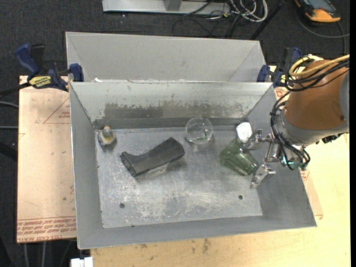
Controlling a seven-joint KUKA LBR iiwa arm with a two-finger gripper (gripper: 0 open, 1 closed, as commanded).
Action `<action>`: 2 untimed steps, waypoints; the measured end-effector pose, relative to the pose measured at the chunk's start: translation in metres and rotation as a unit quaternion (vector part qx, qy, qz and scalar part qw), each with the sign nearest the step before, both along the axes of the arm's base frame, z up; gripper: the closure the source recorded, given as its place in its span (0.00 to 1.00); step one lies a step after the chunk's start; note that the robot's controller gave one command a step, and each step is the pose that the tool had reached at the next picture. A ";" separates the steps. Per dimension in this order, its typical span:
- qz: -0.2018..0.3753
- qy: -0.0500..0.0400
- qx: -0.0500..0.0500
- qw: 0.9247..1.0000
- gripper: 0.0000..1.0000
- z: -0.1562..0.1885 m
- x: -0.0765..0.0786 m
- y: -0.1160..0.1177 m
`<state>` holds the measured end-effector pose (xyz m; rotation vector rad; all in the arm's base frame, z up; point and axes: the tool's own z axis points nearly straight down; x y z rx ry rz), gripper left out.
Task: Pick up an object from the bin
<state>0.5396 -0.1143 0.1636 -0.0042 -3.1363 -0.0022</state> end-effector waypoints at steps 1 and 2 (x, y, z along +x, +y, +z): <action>0.001 -0.003 -0.001 1.000 0.00 0.003 0.002 0.000; -0.035 -0.005 -0.001 0.999 1.00 -0.078 0.047 -0.004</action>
Offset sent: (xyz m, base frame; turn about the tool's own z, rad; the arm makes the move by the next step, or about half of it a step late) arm 0.0461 -0.0041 -0.0782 0.0715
